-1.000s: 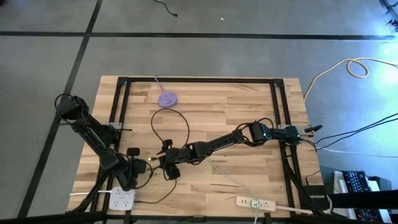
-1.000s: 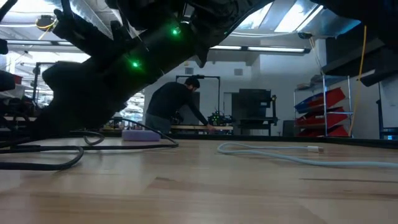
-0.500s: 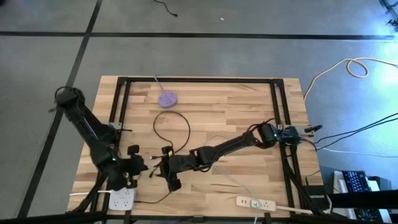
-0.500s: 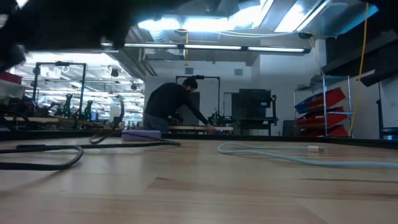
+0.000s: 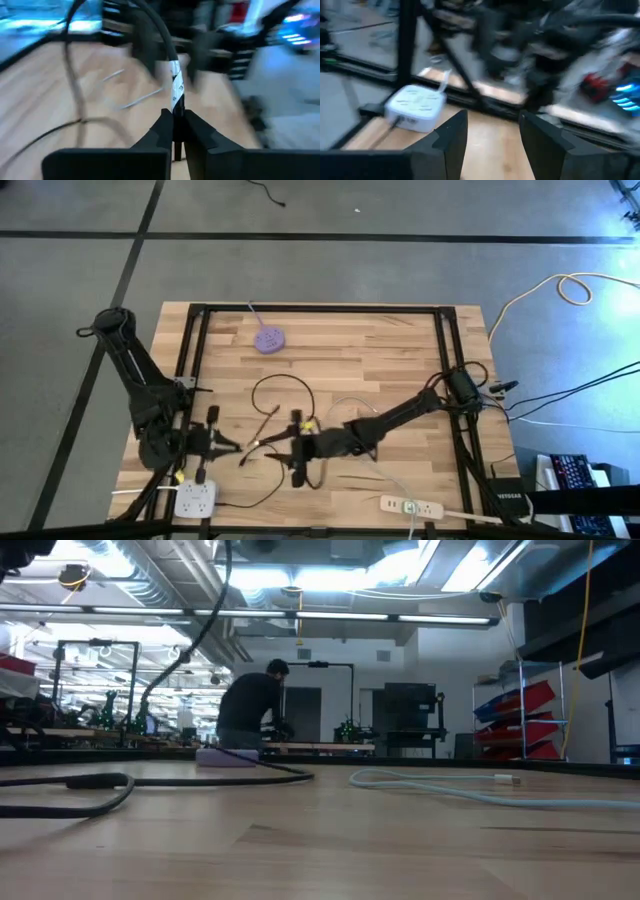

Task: Insert USB
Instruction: Insert the black usb cable into the purple outlet extension

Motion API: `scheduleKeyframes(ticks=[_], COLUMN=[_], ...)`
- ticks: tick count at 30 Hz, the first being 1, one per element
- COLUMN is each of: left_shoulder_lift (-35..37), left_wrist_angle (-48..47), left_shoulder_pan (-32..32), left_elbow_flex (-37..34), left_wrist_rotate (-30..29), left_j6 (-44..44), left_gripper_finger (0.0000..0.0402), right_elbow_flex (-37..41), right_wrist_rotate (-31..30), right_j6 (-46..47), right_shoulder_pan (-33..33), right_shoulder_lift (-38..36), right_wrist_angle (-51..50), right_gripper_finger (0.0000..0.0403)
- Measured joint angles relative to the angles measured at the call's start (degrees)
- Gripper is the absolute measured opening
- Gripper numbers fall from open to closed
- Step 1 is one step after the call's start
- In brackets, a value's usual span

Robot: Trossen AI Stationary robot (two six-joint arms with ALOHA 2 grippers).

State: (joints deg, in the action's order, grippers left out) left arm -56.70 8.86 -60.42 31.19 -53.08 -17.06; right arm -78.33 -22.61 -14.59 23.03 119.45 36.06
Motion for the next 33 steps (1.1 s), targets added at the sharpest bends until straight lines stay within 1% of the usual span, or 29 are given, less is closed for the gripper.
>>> scheduleKeyframes(ticks=[2, 4, 5, 7, 9, 13, 15, 18, 21, 23, 25, 27, 30, 33], left_shoulder_lift=[-0.01, 0.05, 0.06, 0.10, 0.10, 0.09, -0.21, -0.65, -0.75, -0.77, -0.77, -0.79, -0.78, -0.67], left_wrist_angle=[19.58, 37.66, 45.01, 56.18, 63.24, 65.86, 68.17, 74.86, 76.63, 77.06, 77.19, 77.13, 77.06, 75.51], left_shoulder_pan=[1.06, 2.70, 3.69, 5.56, 7.62, 10.18, 10.84, 11.26, 11.24, 11.20, 11.26, 11.12, 10.20, 9.40], left_elbow_flex=[-4.39, -8.65, -10.61, -13.82, -15.81, -16.30, -16.30, -15.59, -14.48, -13.78, -13.17, -12.57, -11.46, -10.51], left_wrist_rotate=[5.29, 10.19, 12.20, 16.49, 23.34, 39.38, 45.53, 51.04, 55.36, 57.98, 62.22, 67.97, 76.09, 79.38], left_j6=[11.21, 20.74, 24.37, 29.10, 31.25, 35.39, 39.50, 46.92, 56.36, 60.05, 61.56, 62.32, 63.17, 62.03], left_gripper_finger=[0.0002, 0.0002, 0.0002, 0.0002, 0.0002, 0.0006, 0.0012, 0.0015, 0.0014, 0.0013, 0.0012, 0.0012, 0.0013, 0.0022], right_elbow_flex=[2.62, 3.85, 4.15, 4.24, 4.37, 4.40, 4.40, 4.40, 4.38, 4.40, 4.40, 4.40, 4.40, 4.40], right_wrist_rotate=[-2.22, -2.11, -1.81, -1.35, -1.42, -1.86, -1.86, -1.61, -0.66, -0.50, -0.27, -0.24, 1.69, 2.62], right_j6=[-2.23, -2.65, -2.59, -1.93, -1.94, -2.35, -2.36, -2.46, -3.26, -3.35, -3.27, -3.24, -3.06, -3.07], right_shoulder_pan=[0.88, 1.15, 1.11, 1.00, 0.95, 0.95, 0.95, 0.95, 0.95, 0.95, 0.95, 0.95, 0.95, 0.95], right_shoulder_lift=[-0.05, -0.03, -0.04, -0.10, -0.12, -0.10, -0.10, 0.24, 0.90, 1.25, 1.47, 1.53, 1.56, 1.58], right_wrist_angle=[2.75, 3.48, 4.25, 4.82, 4.51, 4.45, 4.37, 4.35, 4.02, 3.75, 3.66, 3.29, 1.86, 1.67], right_gripper_finger=[0.0160, 0.0160, 0.0160, 0.0160, 0.0160, 0.0160, 0.0160, 0.0160, 0.0160, 0.0160, 0.0160, 0.0160, 0.0160, 0.0160])
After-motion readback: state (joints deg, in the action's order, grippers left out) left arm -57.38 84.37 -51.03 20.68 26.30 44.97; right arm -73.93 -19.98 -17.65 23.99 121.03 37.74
